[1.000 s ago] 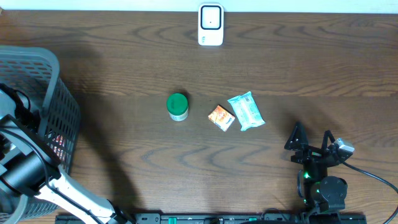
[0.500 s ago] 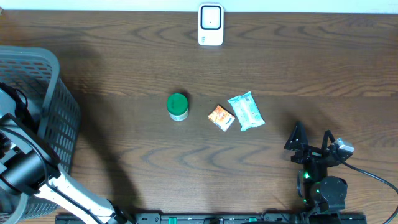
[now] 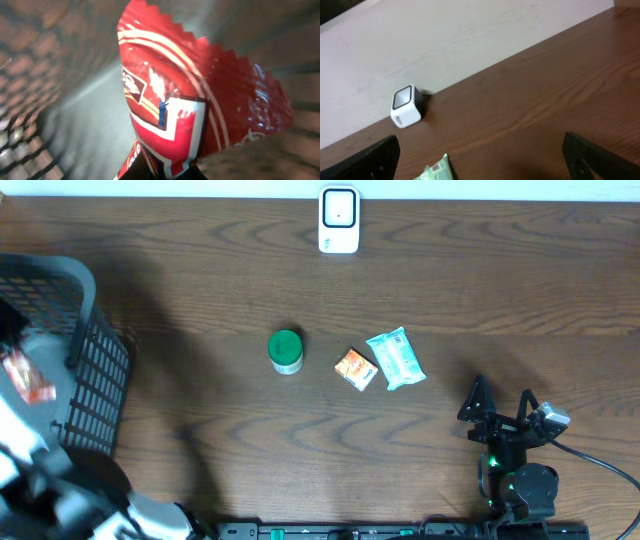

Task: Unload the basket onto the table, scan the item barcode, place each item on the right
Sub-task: 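Grasp the red-orange candy bar with the left gripper and lift it, then carry the candy bar forward and drop it right of the wipes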

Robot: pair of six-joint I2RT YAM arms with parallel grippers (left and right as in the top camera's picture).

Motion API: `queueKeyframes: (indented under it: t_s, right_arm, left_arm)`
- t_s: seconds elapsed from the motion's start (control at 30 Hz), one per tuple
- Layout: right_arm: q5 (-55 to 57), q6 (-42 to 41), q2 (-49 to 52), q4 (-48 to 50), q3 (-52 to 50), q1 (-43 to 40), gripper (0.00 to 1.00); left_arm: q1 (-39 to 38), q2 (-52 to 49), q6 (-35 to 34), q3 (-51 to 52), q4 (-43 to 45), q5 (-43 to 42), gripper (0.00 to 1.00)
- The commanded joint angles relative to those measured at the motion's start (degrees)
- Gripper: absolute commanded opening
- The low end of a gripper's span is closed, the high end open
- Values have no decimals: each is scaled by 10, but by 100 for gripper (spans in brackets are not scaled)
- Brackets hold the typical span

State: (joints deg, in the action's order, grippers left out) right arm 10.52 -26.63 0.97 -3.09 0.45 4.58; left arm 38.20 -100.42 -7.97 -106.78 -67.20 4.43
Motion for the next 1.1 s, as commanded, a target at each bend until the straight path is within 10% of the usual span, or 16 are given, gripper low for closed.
queueKeyframes:
  t_s: [0.0,0.5,0.7,0.93,1.07]
  right_arm:
    - [3,-5,-2,-1,-1,3,99]
    - [3,-5,-2,-1,-1,3,99]
    - [3,-5,-2,-1,-1,3,99]
    - [3,-5,-2,-1,-1,3,99]
    - [3,-5,-2,-1,-1,3,99]
  left_arm:
    - [-26,113,-55,-15,23,-157,7]
    - [-514,227,-39,56,163,-381,8]
    - [-642,104,113,129,250,-497,8]
    - [-691,-72,363,139,290,-839,7]
    - [-691,-195,396,139,310,-946,8]
